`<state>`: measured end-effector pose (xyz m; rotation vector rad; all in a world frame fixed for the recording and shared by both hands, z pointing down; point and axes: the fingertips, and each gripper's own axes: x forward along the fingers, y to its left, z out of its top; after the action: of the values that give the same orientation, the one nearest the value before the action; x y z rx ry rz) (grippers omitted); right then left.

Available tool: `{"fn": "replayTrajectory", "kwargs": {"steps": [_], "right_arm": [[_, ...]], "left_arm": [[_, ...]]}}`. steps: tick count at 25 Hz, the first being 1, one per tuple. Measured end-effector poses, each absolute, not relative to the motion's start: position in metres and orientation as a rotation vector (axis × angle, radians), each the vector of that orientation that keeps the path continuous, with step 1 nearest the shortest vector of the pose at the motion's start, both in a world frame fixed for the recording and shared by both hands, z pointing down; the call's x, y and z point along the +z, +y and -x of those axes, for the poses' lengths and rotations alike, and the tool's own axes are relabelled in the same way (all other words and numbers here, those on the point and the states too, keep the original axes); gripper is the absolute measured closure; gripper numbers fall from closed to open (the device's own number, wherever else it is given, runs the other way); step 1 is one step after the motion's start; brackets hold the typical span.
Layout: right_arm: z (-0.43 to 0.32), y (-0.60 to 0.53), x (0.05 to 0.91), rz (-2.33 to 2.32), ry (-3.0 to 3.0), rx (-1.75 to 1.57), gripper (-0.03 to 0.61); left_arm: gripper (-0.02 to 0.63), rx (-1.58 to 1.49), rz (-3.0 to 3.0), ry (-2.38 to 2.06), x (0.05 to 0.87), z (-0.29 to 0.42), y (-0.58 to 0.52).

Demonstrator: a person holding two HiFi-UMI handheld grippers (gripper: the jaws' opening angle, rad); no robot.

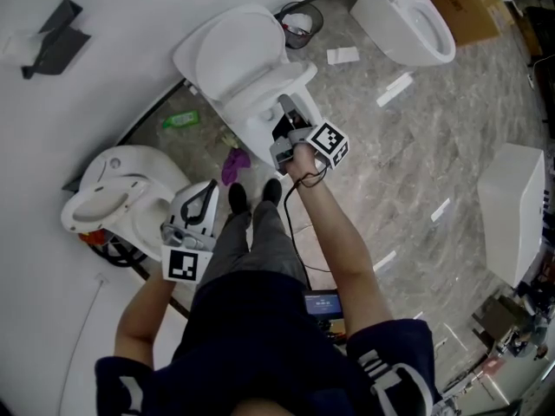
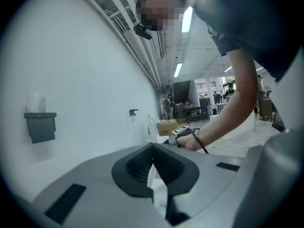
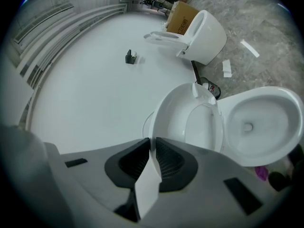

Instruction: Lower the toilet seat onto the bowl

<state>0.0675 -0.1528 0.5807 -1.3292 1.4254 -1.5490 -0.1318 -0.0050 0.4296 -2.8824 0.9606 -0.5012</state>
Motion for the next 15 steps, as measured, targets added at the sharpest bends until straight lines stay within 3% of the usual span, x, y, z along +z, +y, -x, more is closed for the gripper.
{"fn": "replayTrajectory", "kwargs": {"steps": [15], "right_arm": [[-0.091, -0.097, 0.603, 1.387, 1.385, -1.569, 0.518]], "left_arm": [[0.589, -0.539, 2.9, 0.912, 0.448, 0.124, 0.002]]}}
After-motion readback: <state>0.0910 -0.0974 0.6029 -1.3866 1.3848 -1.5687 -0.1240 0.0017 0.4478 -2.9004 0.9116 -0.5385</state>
